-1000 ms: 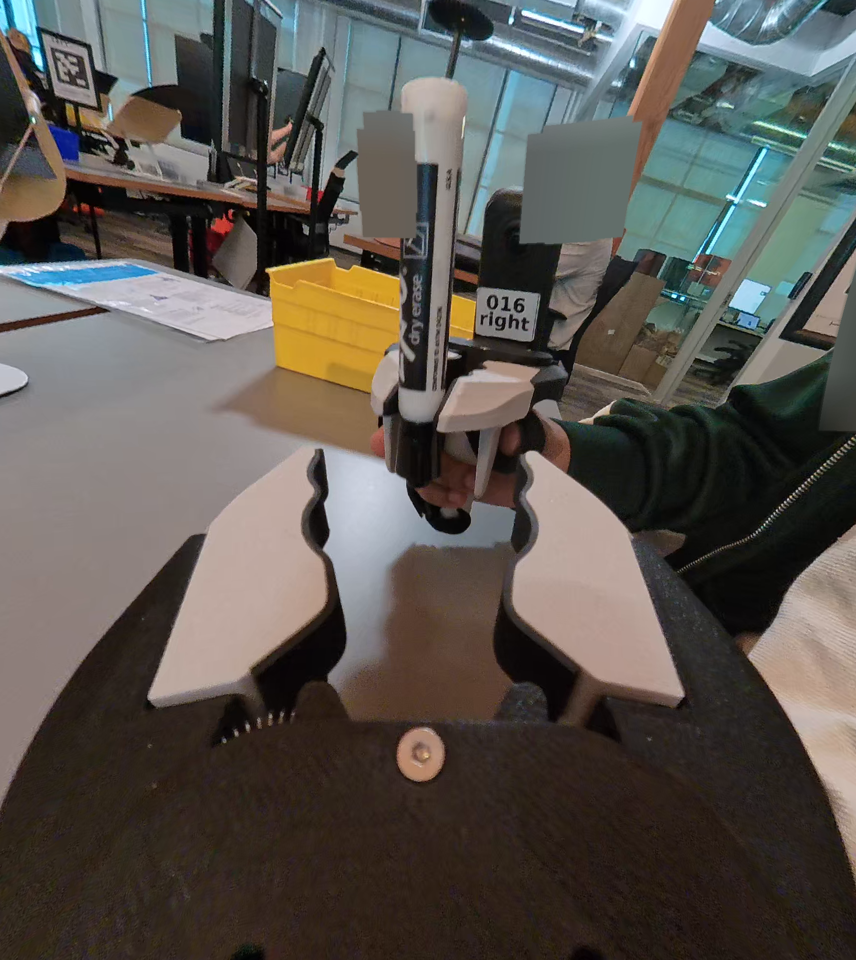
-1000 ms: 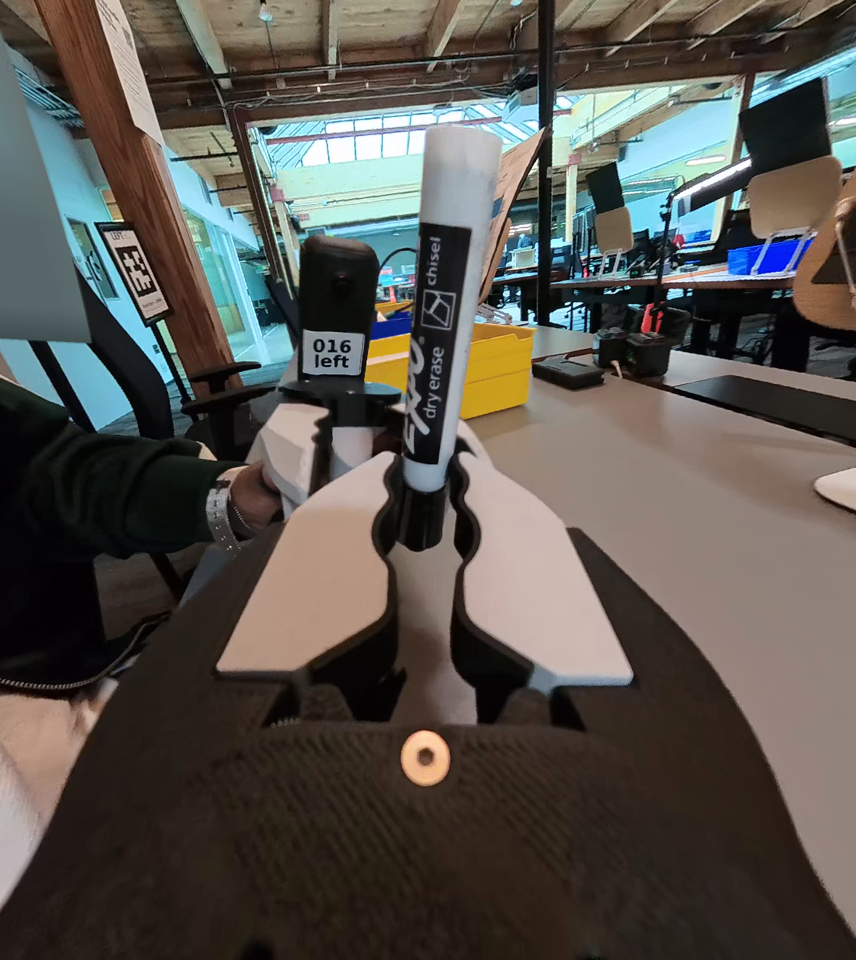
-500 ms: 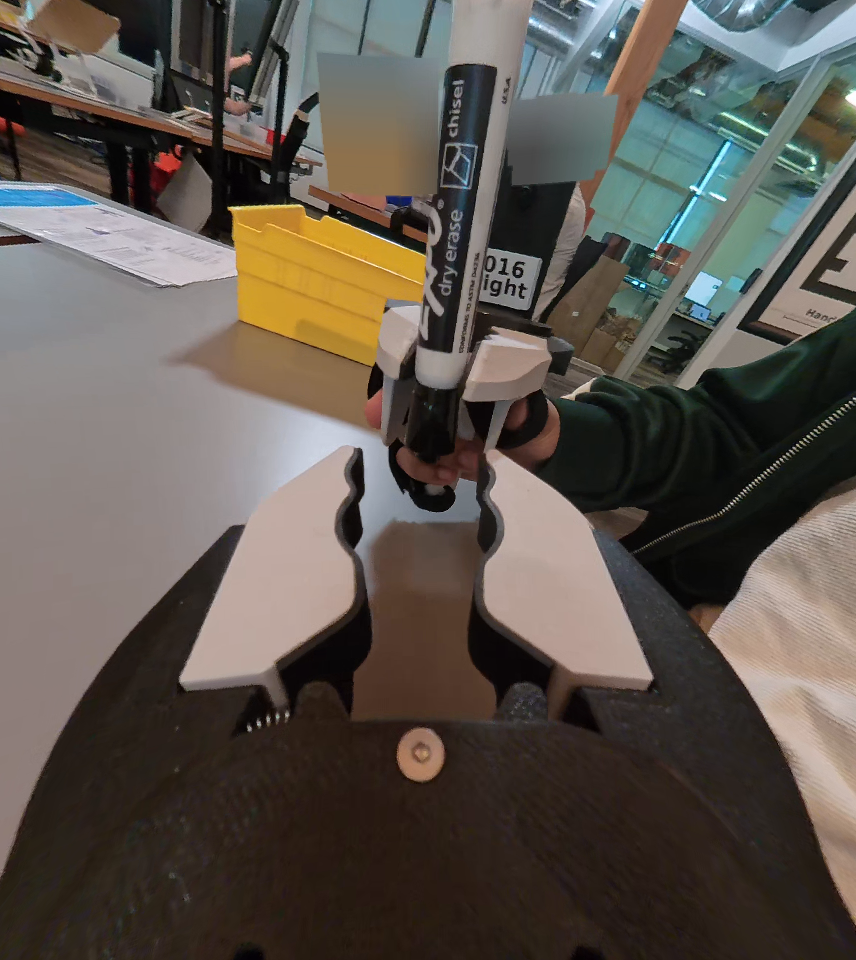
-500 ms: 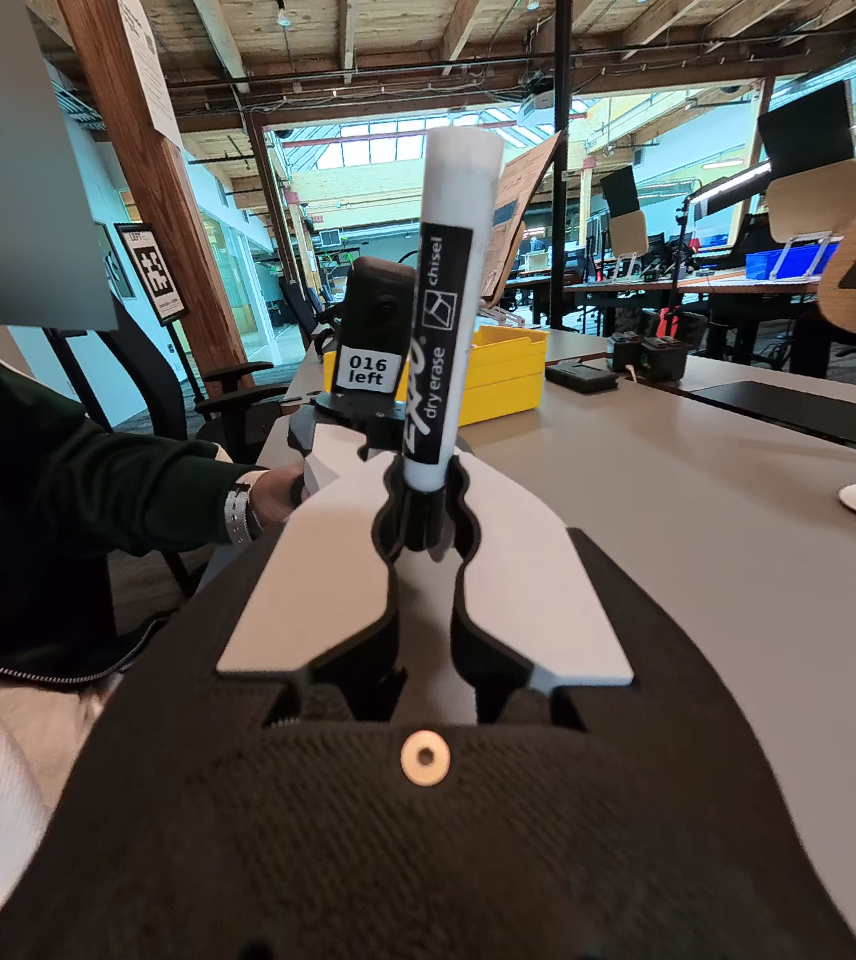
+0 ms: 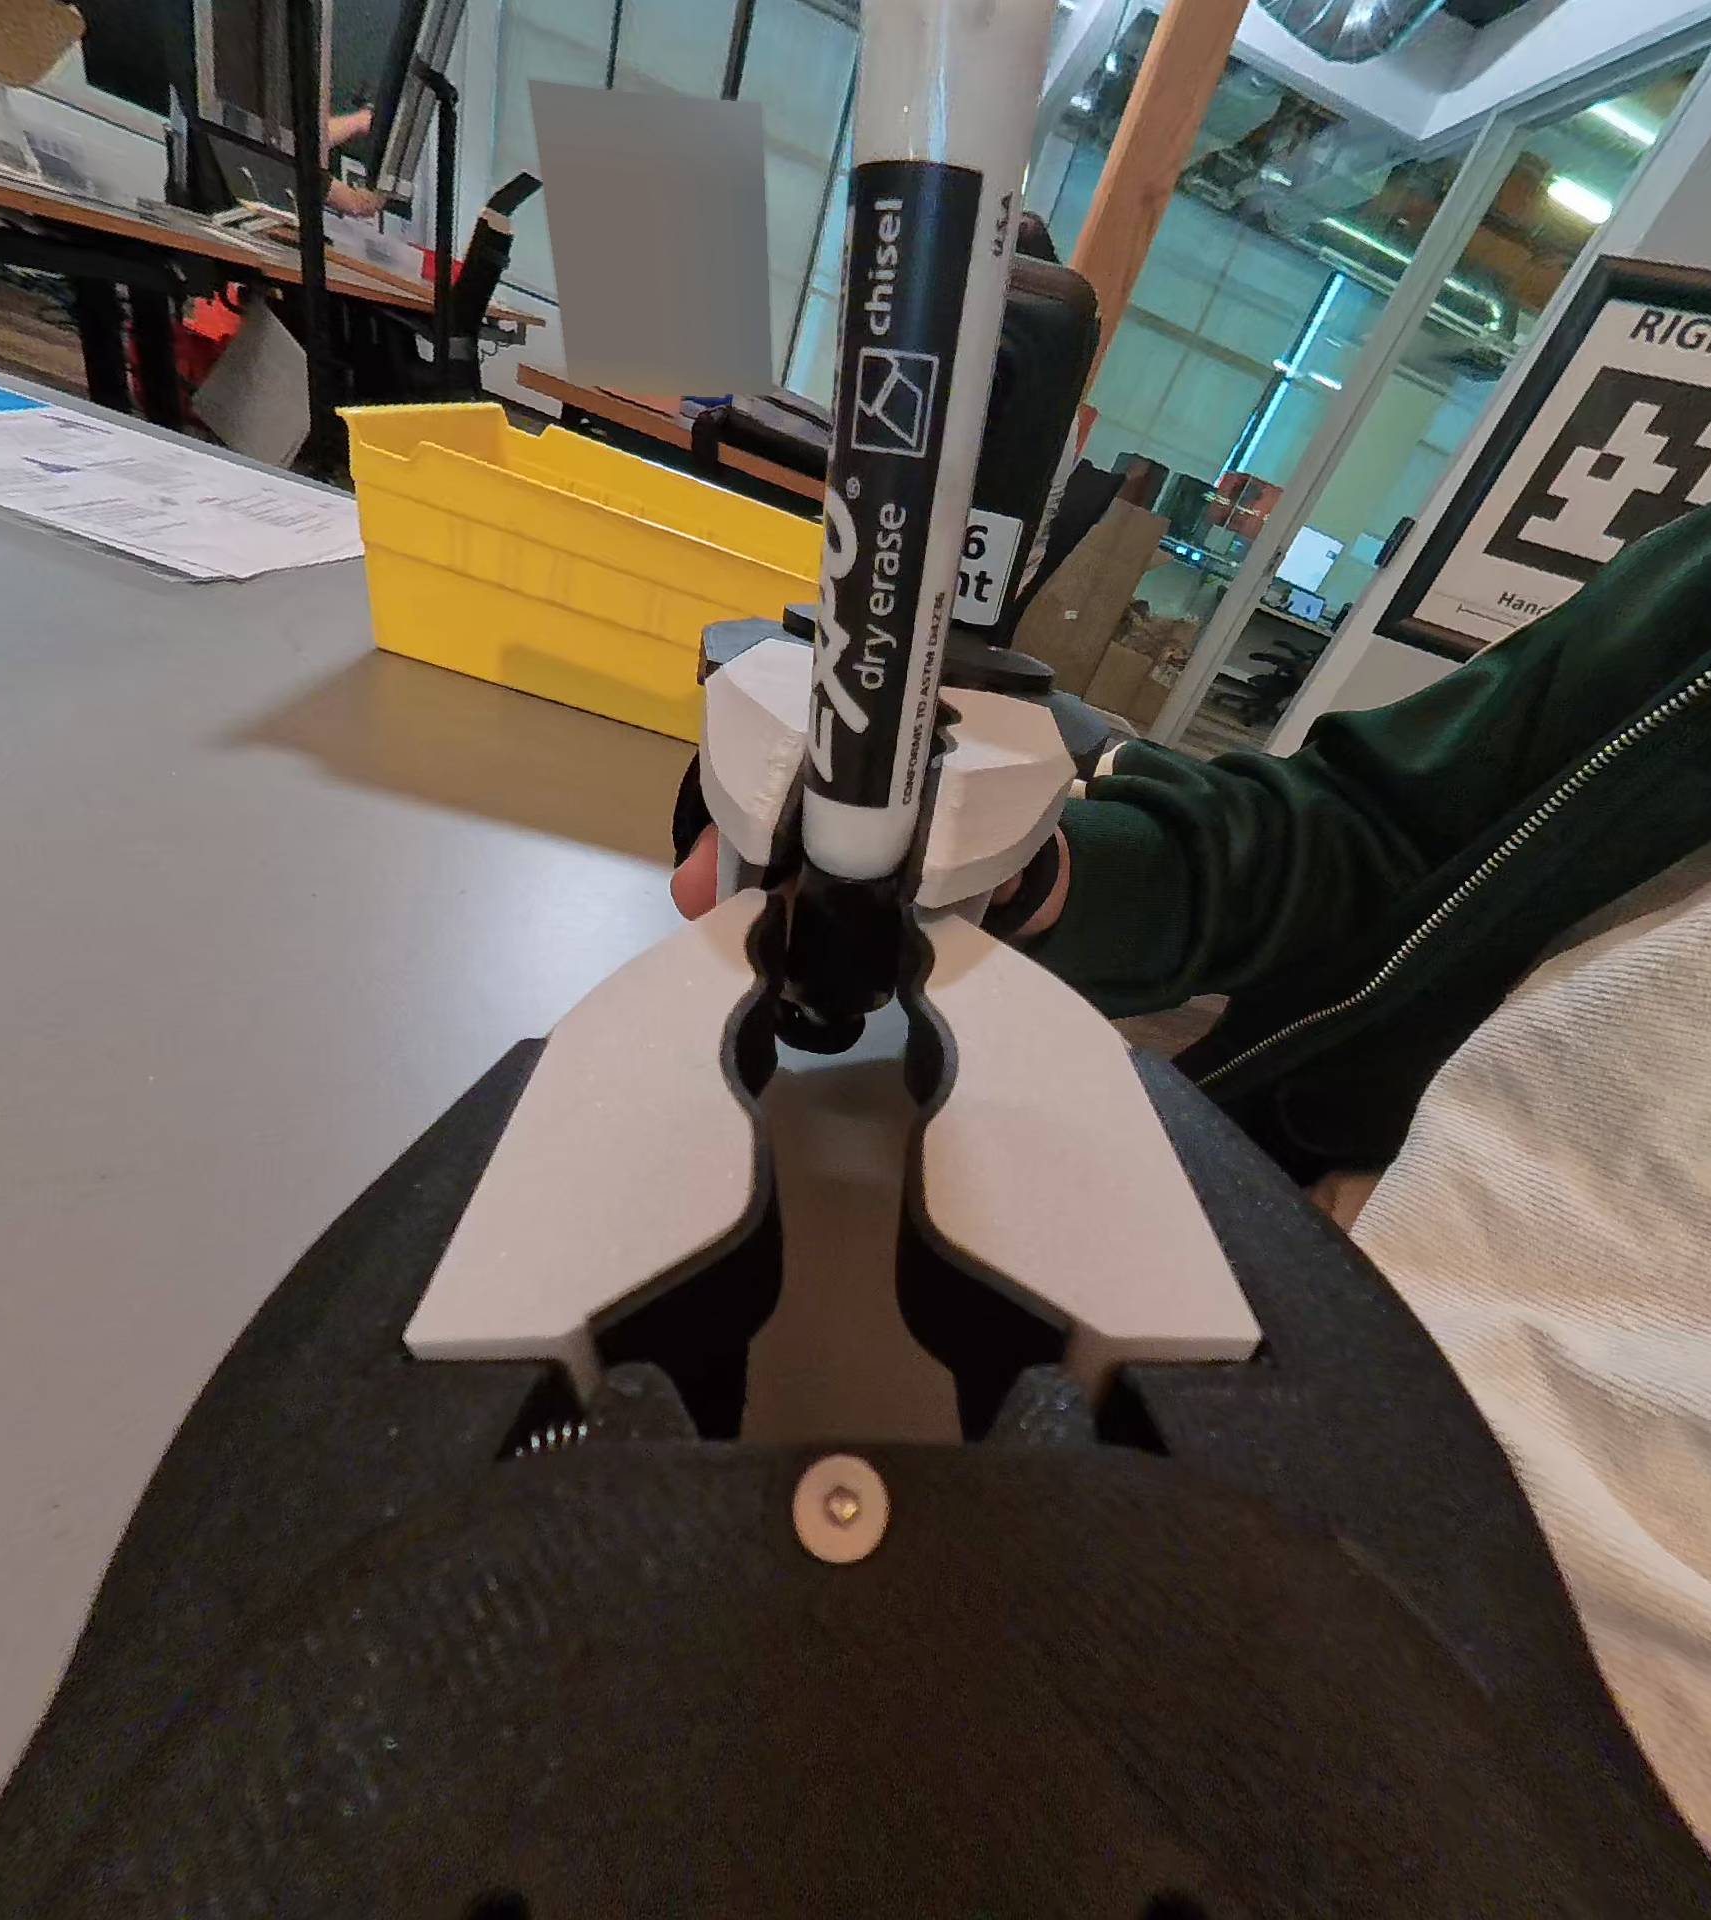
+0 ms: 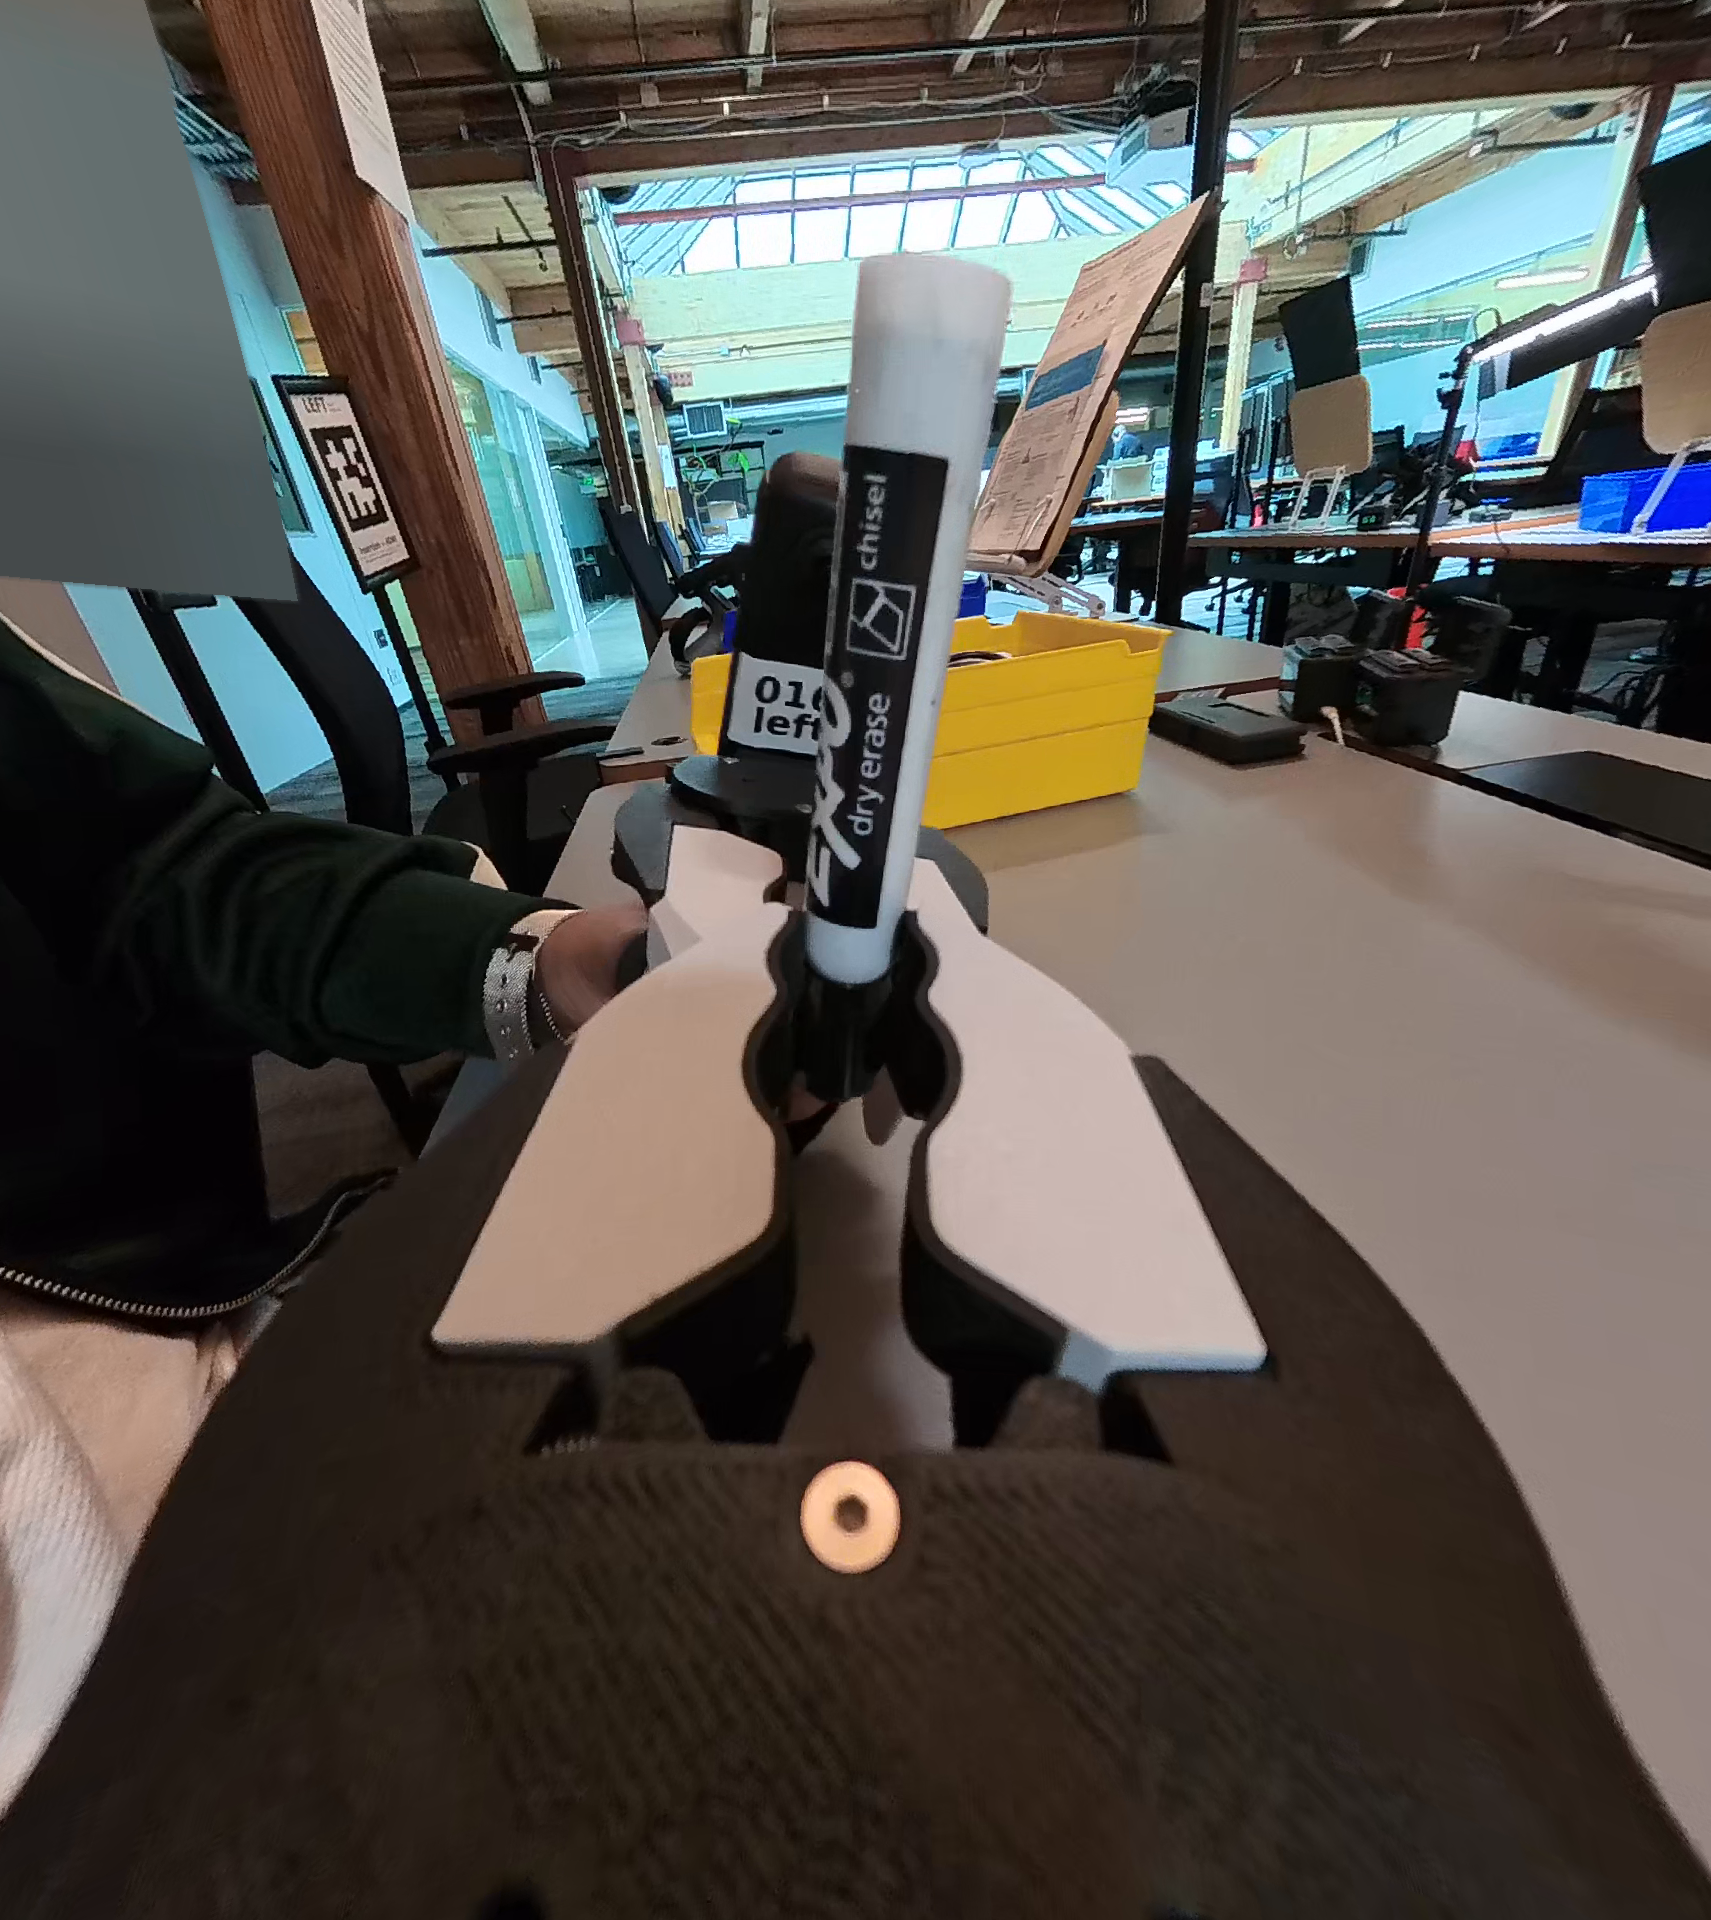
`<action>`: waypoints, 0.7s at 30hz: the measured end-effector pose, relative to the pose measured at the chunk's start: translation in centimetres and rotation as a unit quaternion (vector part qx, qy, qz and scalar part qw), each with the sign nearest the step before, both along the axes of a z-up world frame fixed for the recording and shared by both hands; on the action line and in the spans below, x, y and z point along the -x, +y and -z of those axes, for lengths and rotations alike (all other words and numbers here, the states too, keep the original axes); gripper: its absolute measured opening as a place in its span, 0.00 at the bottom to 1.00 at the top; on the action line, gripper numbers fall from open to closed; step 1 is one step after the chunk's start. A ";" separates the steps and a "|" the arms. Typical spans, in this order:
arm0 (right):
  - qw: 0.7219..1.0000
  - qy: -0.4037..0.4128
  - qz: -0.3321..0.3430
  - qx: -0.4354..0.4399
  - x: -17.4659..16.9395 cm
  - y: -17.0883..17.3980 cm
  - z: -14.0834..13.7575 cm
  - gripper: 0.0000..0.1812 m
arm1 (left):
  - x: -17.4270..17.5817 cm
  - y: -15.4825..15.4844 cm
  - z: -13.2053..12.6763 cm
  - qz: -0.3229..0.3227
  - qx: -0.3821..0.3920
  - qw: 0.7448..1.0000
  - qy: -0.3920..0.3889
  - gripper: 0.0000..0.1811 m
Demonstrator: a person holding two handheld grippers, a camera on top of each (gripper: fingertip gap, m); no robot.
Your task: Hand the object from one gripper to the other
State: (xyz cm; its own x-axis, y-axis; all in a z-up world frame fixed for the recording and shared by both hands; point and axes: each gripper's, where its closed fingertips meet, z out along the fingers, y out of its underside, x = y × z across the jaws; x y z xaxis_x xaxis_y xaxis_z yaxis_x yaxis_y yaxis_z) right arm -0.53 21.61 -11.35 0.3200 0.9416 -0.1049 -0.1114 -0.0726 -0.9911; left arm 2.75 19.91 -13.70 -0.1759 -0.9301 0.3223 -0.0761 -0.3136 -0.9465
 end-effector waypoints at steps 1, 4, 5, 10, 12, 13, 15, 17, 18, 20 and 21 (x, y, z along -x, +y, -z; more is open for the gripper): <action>1.000 0.001 0.000 0.000 0.0 0.0 0.0 0.10 | 0.0 0.0 0.0 0.001 0.000 1.000 0.001 0.11; 1.000 0.004 -0.002 0.001 0.0 0.0 -0.1 0.10 | 0.0 -0.1 -0.1 0.002 -0.005 1.000 0.003 0.11; 1.000 0.004 -0.001 0.001 0.0 0.0 -0.1 0.10 | 0.0 0.0 0.0 0.001 -0.007 1.000 0.004 0.11; 0.998 0.022 0.055 0.010 -0.9 1.6 -0.5 0.42 | 0.1 0.1 -0.2 -0.003 -0.009 1.000 0.000 0.11; 0.996 0.052 0.070 0.022 -1.7 2.2 -1.0 0.48 | 0.2 0.2 -0.3 -0.005 -0.007 1.000 -0.001 0.11; 0.995 0.066 0.075 0.028 -2.1 2.4 -1.2 0.50 | 0.2 0.3 -0.3 -0.006 -0.006 1.000 -0.002 0.11; 0.992 0.088 0.081 0.039 -2.8 2.8 -1.6 0.50 | 0.3 0.3 -0.3 -0.006 -0.005 1.000 -0.003 0.11; 0.990 0.104 0.088 0.046 -3.4 3.1 -1.8 0.52 | 0.3 0.4 -0.3 -0.007 -0.005 1.000 -0.004 0.11; 0.989 0.111 0.091 0.047 -3.7 3.2 -1.9 0.52 | 0.3 0.4 -0.3 -0.008 -0.005 1.000 -0.004 0.11; 0.988 0.117 0.094 0.046 -3.9 3.3 -2.1 0.53 | 0.3 0.4 -0.3 -0.008 -0.006 1.000 -0.004 0.11; 0.988 0.117 0.094 0.044 -3.9 3.3 -2.1 0.53 | 0.2 0.4 -0.3 -0.008 -0.006 1.000 -0.003 0.11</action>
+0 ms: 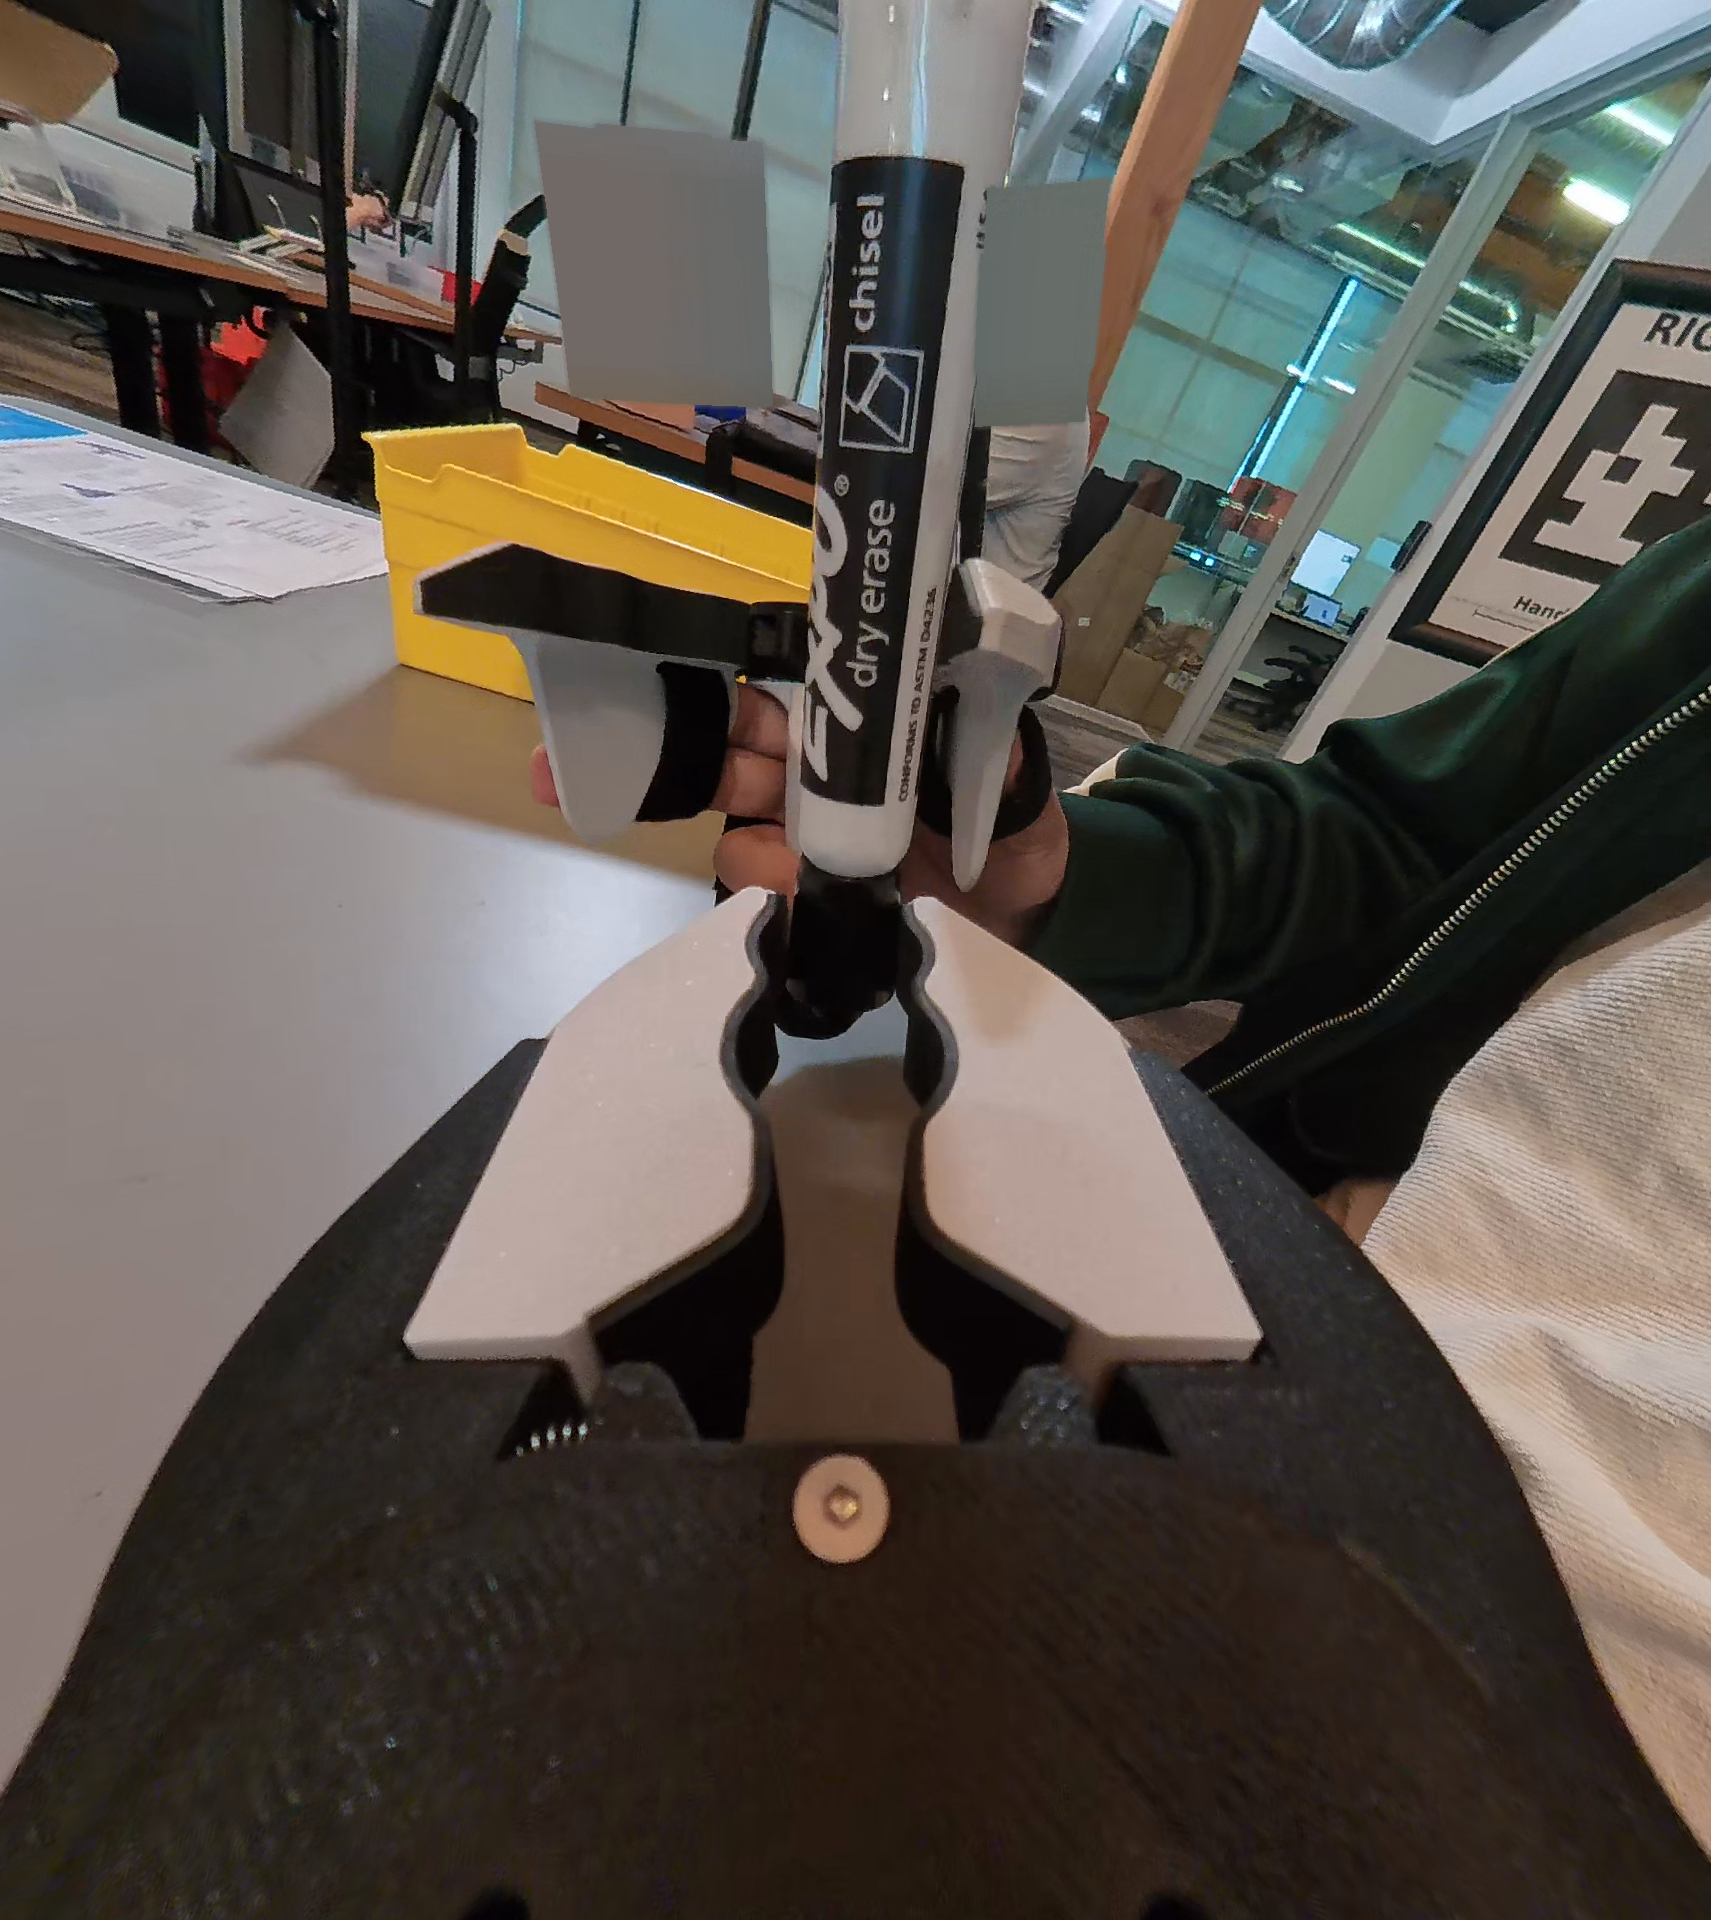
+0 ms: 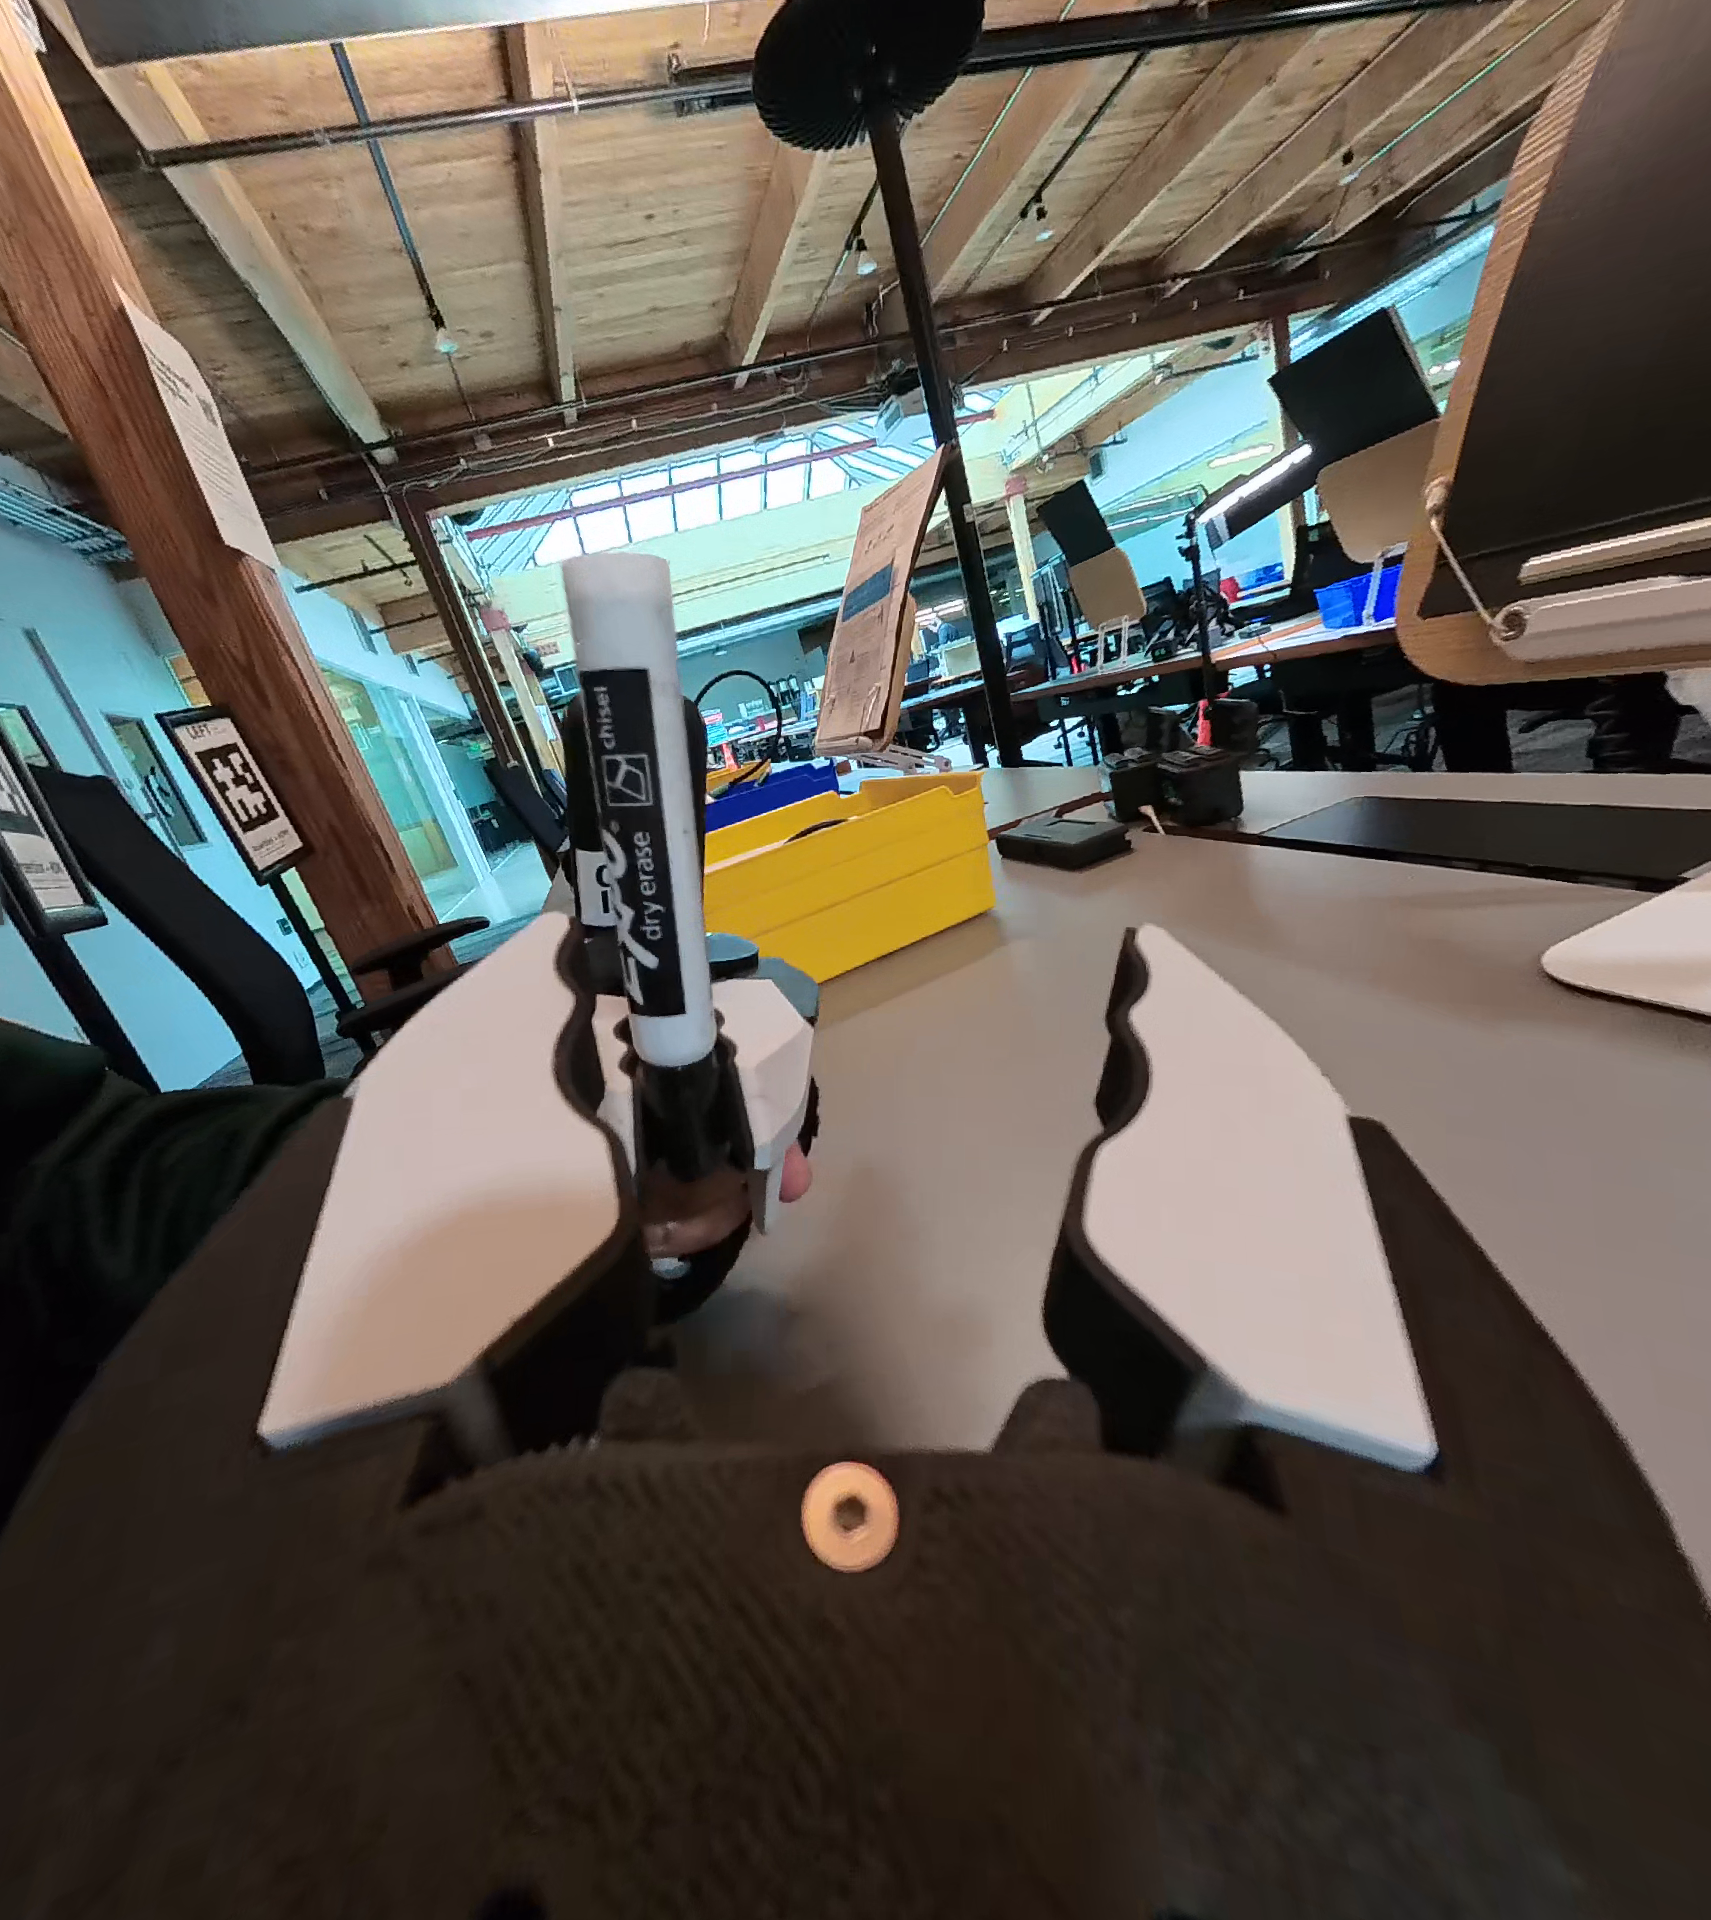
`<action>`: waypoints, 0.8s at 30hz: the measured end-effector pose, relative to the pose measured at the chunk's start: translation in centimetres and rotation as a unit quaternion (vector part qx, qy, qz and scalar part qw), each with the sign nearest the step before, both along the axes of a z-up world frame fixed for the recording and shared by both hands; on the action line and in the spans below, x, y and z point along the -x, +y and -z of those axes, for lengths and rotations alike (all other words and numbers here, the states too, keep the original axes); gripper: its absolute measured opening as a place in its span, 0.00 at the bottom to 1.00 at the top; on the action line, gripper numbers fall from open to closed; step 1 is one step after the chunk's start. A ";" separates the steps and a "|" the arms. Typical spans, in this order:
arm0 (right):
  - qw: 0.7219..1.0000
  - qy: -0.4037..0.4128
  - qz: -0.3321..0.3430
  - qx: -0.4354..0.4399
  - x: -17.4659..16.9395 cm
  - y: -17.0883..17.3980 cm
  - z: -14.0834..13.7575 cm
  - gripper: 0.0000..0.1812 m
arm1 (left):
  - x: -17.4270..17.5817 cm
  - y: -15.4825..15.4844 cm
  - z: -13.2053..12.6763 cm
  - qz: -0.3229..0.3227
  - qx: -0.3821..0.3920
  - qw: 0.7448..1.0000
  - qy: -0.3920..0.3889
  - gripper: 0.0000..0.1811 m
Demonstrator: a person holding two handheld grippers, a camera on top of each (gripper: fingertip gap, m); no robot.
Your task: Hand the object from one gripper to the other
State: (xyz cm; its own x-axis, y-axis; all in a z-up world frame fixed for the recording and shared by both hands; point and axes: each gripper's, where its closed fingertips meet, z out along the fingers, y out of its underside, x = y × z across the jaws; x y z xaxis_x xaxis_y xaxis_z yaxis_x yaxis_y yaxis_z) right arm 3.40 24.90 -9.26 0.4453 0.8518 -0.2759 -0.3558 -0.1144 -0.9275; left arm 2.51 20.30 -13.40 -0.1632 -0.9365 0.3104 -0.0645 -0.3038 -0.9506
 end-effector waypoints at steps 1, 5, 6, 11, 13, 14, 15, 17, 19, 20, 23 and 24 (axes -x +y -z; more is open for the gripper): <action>1.000 -0.002 -0.002 -0.002 0.1 -0.1 0.0 0.53 | 0.0 0.0 0.0 0.000 0.000 1.000 0.000 0.11; 1.000 -0.019 -0.010 -0.020 0.8 -0.6 0.0 0.53 | 0.0 0.0 0.1 0.001 0.001 1.000 0.002 0.11; 0.999 -0.025 -0.012 -0.026 1.0 -0.8 0.0 0.53 | -0.1 0.0 0.1 0.001 0.001 1.000 0.002 0.11; 0.994 -0.055 -0.050 -0.077 2.4 -2.6 -0.2 0.33 | -0.2 -0.2 0.4 0.004 -0.002 1.000 0.010 0.11; 0.991 -0.071 -0.064 -0.090 2.9 -3.2 0.0 0.26 | -0.3 -0.3 0.6 0.006 -0.006 1.000 0.013 0.11; 0.990 -0.078 -0.071 -0.094 3.1 -3.4 0.1 0.22 | -0.4 -0.4 0.6 0.008 -0.008 1.000 0.015 0.11; 0.989 -0.084 -0.075 -0.096 3.2 -3.5 0.3 0.20 | -0.4 -0.5 0.7 0.009 -0.010 1.000 0.017 0.11; 0.988 -0.090 -0.079 -0.099 3.5 -3.7 0.4 0.18 | -0.5 -0.7 0.8 0.011 -0.015 1.000 0.021 0.11; 0.987 -0.095 -0.078 -0.101 3.5 -3.7 0.5 0.15 | -0.6 -0.8 0.9 0.013 -0.019 0.999 0.023 0.11; 0.987 -0.095 -0.077 -0.101 3.5 -3.7 0.5 0.14 | -0.6 -0.9 0.9 0.014 -0.020 0.999 0.023 0.11; 0.988 -0.095 -0.078 -0.099 3.4 -3.7 0.5 0.12 | -0.7 -1.0 0.9 0.016 -0.021 0.999 0.023 0.11; 0.988 -0.095 -0.079 -0.096 3.4 -3.7 0.6 0.12 | -0.7 -1.0 1.0 0.015 -0.022 0.999 0.023 0.11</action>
